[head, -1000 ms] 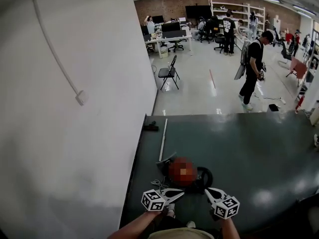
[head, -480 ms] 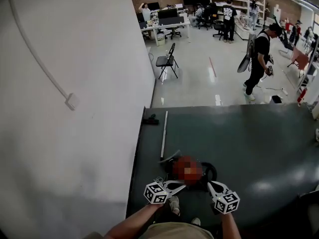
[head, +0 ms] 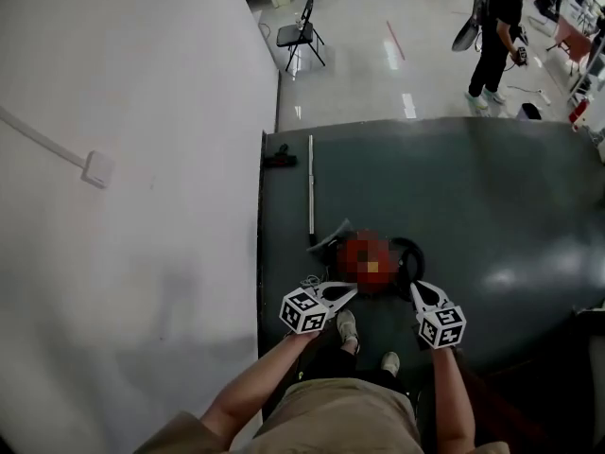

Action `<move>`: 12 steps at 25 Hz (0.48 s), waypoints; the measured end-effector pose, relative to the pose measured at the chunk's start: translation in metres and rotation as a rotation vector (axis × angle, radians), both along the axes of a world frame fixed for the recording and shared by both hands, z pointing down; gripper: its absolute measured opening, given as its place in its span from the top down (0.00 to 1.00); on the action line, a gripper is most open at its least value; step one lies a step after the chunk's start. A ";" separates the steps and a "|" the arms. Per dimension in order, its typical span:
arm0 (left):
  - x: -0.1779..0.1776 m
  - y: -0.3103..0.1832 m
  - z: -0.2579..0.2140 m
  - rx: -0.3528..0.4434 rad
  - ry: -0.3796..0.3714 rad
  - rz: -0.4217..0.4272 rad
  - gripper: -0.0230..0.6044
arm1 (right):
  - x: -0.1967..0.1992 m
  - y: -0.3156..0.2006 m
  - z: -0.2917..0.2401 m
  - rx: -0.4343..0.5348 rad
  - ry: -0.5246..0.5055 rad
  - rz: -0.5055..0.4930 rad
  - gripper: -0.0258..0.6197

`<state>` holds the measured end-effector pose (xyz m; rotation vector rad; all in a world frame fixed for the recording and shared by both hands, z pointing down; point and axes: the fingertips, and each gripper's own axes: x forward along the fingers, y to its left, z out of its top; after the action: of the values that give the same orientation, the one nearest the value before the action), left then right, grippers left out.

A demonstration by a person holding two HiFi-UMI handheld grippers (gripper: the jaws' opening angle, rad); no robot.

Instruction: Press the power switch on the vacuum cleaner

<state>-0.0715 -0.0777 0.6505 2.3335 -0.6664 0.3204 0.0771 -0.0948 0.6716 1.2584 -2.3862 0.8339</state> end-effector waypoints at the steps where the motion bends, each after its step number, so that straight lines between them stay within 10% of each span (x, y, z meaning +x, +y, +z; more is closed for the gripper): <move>1: -0.005 -0.004 0.008 -0.009 -0.005 0.002 0.96 | -0.002 -0.005 0.011 -0.011 0.016 0.007 0.95; 12: -0.041 -0.045 0.090 -0.053 -0.092 0.029 0.96 | -0.035 -0.031 0.159 -0.161 0.145 -0.013 0.95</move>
<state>-0.1127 -0.1230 0.7403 2.2912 -0.6605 0.4558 0.0420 -0.1257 0.8305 1.1956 -2.1657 0.8800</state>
